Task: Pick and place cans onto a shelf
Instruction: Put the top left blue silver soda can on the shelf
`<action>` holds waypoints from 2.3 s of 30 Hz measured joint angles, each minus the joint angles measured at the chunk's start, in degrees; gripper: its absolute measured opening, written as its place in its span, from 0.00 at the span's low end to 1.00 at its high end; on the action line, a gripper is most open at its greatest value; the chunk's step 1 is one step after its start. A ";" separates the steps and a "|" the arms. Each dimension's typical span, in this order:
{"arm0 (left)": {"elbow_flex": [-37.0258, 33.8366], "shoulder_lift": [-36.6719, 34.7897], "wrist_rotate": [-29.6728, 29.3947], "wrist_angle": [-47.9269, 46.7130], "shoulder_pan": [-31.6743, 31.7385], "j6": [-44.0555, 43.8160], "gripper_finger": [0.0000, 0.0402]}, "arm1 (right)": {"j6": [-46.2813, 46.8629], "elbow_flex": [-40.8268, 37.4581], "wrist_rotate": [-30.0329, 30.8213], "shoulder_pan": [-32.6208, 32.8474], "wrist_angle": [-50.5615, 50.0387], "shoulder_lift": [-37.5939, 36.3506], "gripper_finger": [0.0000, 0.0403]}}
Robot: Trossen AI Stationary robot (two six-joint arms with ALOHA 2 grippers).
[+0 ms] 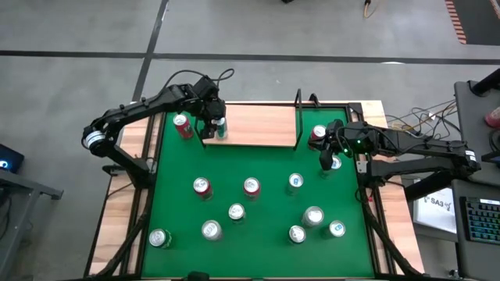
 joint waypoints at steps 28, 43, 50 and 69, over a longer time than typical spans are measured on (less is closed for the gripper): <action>7.23 -2.19 -1.07 -4.43 -0.65 -8.36 0.65 | -3.45 -0.02 -0.07 -0.01 16.56 1.50 0.02; 2.00 -14.02 -8.59 2.50 -16.19 -28.09 0.22 | -8.06 10.99 -0.13 0.02 17.88 17.49 0.02; -1.43 -18.00 -15.43 5.51 -23.77 -34.87 0.10 | -8.44 16.14 -0.13 2.15 17.68 23.17 0.02; -14.68 -17.77 -22.75 28.04 -27.82 -30.11 0.09 | -11.68 18.64 2.38 4.34 21.36 34.22 0.02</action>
